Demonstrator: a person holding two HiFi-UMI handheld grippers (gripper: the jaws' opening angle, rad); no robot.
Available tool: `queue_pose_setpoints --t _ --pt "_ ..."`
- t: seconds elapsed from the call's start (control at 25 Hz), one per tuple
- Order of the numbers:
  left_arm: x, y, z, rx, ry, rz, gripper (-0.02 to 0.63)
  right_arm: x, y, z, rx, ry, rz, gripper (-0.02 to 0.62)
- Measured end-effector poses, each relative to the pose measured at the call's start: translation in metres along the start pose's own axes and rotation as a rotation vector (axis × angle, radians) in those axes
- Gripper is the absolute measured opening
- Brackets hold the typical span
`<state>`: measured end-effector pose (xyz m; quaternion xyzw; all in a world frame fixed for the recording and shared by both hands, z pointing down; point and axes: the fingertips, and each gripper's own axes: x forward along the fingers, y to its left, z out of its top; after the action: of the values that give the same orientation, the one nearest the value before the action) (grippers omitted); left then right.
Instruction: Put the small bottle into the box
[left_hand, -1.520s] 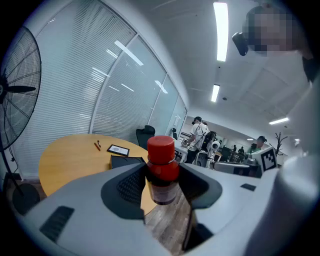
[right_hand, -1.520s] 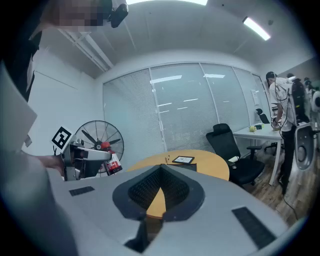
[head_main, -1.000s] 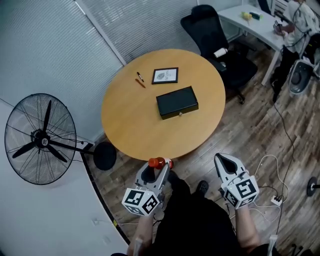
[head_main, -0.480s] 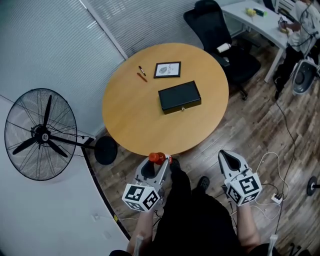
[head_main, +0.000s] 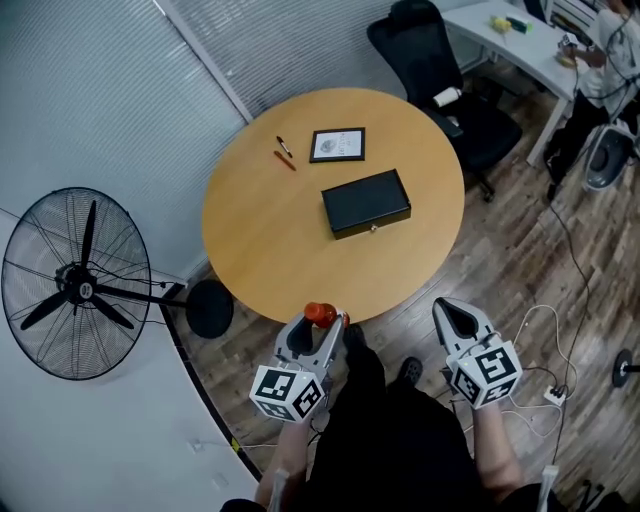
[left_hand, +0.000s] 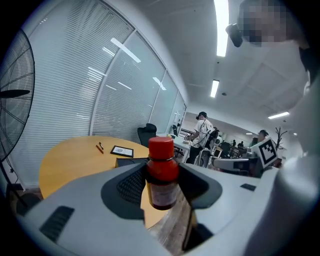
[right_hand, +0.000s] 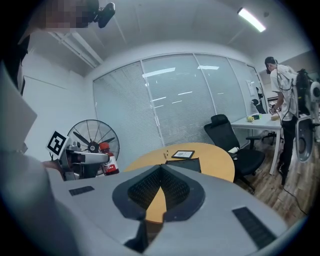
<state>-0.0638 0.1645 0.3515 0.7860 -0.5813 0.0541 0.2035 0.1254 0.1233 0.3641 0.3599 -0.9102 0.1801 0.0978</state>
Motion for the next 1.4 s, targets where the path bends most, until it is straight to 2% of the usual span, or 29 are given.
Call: queue_pose_setpoints --t 0.64,1.12,1.4 --pt "0.066 0.083 0.04 0.031 0.02 -0.089 0.198 0.099 0.001 0.037 -0.015 0.026 -0.083 0.011" --pt "0.081 0.133 0.051 0.048 0.035 -0.166 0.198 0.155 0.017 0.031 -0.004 0.059 -0.136 0.011" --pt "0.08 0.144 0.044 0.038 0.065 -0.189 0.198 0.167 0.022 0.015 0.009 0.098 -0.17 0.011"
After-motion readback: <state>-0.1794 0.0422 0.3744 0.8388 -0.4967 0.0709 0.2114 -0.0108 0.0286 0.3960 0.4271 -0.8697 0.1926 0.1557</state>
